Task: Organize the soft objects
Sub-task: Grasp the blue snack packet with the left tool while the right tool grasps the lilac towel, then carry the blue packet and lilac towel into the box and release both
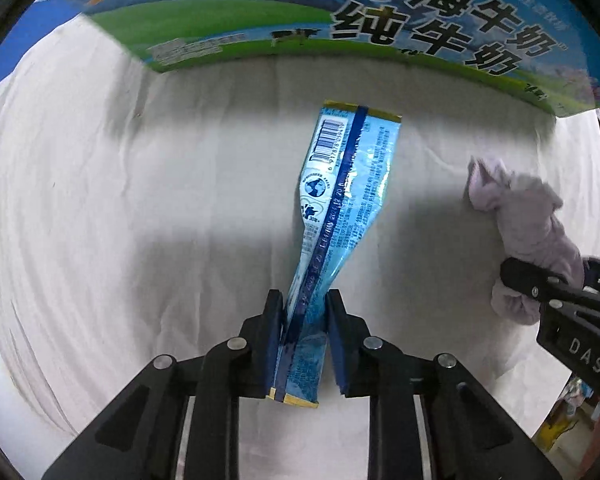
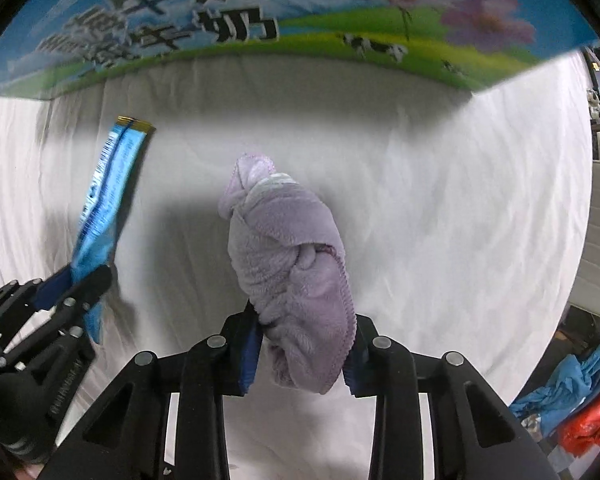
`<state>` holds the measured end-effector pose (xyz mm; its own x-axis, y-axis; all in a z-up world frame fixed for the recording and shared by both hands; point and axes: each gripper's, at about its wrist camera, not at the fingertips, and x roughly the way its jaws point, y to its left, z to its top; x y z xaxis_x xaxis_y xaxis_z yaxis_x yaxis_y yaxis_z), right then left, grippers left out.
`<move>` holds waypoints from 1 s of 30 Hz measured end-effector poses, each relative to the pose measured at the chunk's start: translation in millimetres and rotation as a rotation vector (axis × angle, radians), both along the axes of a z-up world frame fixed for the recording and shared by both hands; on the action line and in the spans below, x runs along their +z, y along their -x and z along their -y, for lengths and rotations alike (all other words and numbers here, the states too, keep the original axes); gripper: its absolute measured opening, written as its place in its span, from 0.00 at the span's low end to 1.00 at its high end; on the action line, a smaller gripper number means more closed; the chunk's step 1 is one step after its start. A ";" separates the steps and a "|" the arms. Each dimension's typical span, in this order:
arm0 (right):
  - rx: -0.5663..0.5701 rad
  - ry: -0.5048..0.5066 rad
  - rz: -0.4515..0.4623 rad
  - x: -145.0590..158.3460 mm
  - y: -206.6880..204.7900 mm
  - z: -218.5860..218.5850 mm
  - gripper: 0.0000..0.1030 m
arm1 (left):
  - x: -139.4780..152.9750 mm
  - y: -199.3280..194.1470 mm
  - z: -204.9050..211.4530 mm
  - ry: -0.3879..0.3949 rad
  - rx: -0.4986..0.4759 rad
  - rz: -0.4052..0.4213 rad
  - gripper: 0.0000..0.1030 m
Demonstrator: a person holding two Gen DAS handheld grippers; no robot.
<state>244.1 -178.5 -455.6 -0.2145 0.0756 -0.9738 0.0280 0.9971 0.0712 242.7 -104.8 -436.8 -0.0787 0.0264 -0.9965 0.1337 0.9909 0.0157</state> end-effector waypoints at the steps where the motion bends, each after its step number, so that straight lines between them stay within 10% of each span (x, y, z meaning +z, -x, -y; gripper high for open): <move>1: -0.003 -0.002 -0.001 0.6 3.9 0.5 0.34 | 3.0 2.5 0.3 0.009 0.011 0.003 0.19; 13: -0.065 -0.074 0.057 30.8 32.1 11.7 0.31 | 39.9 46.9 -12.6 0.079 0.065 0.049 0.18; 30: -0.100 -0.180 0.278 172.7 14.9 45.0 0.31 | 162.8 13.2 1.6 0.275 -0.028 0.191 0.12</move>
<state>229.2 -223.5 -283.0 0.0745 0.2585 -0.9631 0.0802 0.9611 0.2642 229.5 -106.3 -274.0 0.1072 -0.2460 -0.9633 0.1810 0.9575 -0.2244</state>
